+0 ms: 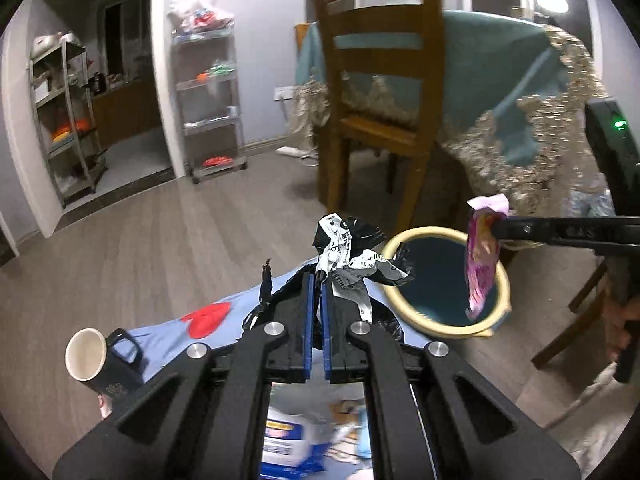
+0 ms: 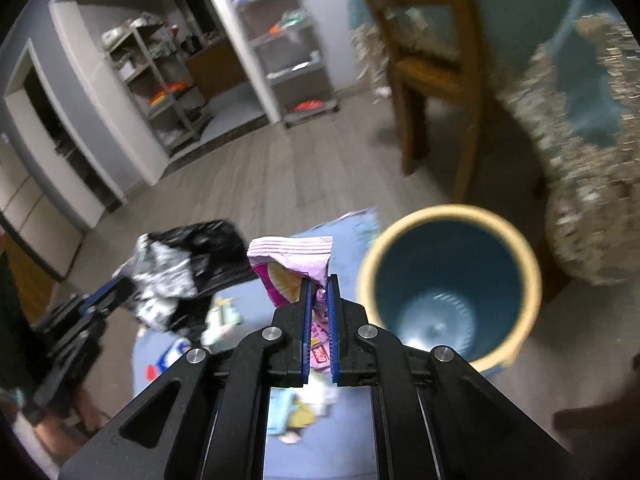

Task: Collect trash
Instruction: 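Carry both items over the bin and open both grippers to drop them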

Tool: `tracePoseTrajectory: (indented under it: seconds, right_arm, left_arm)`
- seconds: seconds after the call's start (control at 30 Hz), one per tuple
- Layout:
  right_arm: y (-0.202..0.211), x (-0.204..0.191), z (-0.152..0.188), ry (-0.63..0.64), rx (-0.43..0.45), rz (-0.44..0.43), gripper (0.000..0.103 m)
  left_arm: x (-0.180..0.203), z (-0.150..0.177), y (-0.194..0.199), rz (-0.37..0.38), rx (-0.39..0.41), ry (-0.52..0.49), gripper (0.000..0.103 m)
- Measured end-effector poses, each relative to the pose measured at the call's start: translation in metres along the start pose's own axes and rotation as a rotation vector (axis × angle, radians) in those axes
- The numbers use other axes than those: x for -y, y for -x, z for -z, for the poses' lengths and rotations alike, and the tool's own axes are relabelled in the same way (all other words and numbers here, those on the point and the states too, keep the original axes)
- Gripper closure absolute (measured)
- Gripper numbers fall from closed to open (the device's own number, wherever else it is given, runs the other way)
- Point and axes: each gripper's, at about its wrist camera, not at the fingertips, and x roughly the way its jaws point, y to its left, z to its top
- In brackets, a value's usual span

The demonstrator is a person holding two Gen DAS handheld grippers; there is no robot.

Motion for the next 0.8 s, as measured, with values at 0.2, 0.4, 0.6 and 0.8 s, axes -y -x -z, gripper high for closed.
tracePoseTrajectory:
  seconds: [0.2,0.4,0.6,0.8]
  right_arm:
    - [-0.007,0.067,-0.003,-0.117,0.03,0.072,0.095]
    - [-0.027,0.116,0.001,-0.207,0.011,0.137,0.095]
    - [-0.04,0.134,-0.001,-0.214,0.011,0.192,0.095]
    - [-0.044,0.142,-0.002,-0.242,0.019,0.198,0.095]
  left_arm:
    - [0.052,-0.007,-0.011,0.065,-0.039,-0.052,0.1]
    - [0.096,-0.008,-0.051,0.105,-0.122,-0.096,0.1]
    - [0.133,-0.014,-0.098,0.103,-0.191,-0.145,0.1]
    - [0.154,-0.022,-0.133,0.116,-0.236,-0.111,0.1]
